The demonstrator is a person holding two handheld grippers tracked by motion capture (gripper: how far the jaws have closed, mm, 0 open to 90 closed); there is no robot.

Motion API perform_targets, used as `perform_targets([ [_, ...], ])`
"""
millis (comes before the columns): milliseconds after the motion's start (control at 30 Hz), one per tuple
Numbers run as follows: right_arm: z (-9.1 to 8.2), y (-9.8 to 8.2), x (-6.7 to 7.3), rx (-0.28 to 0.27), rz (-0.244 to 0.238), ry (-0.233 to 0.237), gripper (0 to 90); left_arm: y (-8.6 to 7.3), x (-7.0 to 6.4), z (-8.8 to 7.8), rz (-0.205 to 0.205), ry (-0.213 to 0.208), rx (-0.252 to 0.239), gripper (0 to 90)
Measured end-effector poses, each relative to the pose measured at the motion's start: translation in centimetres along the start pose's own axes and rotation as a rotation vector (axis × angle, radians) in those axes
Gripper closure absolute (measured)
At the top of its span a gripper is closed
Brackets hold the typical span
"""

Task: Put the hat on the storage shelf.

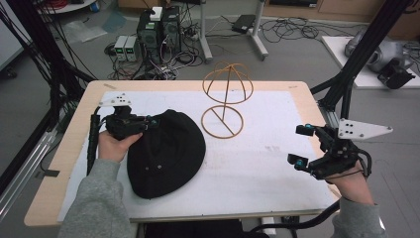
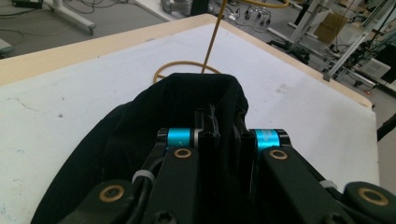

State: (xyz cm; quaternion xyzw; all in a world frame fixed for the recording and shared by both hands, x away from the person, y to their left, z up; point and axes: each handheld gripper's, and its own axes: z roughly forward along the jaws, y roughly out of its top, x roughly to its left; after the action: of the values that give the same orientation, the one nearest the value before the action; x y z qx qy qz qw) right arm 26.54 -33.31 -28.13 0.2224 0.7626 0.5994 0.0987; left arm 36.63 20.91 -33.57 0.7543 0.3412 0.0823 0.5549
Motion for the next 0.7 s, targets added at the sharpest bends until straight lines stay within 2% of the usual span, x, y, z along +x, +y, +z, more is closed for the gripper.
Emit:
perform_targets([
  [200, 0.1, 0.1, 0.1, -0.001, -0.012, 0.006, 0.9, 0.7, -0.6, -0.9, 0.018, -0.026, -0.011, 84.3],
  [367, 0.1, 0.1, 0.1, 0.002, -0.009, 0.01, 0.9, 2.2, -1.7, -1.8, 0.045, -0.046, -0.008, 84.3],
  [500, 0.1, 0.1, 0.1, 0.002, -0.008, 0.009, 0.9, 3.5, -2.2, -2.6, 0.057, -0.054, -0.025, 84.3],
  [600, -0.1, 0.0, 0.0, -0.004, -0.007, 0.009, 0.9, 4.6, -2.5, -3.8, 0.056, -0.069, -0.056, 84.4],
  [700, 0.0, 0.0, -0.1, -0.001, -0.003, 0.01, 0.9, 5.2, -2.8, -4.5, 0.062, -0.078, -0.069, 84.3],
])
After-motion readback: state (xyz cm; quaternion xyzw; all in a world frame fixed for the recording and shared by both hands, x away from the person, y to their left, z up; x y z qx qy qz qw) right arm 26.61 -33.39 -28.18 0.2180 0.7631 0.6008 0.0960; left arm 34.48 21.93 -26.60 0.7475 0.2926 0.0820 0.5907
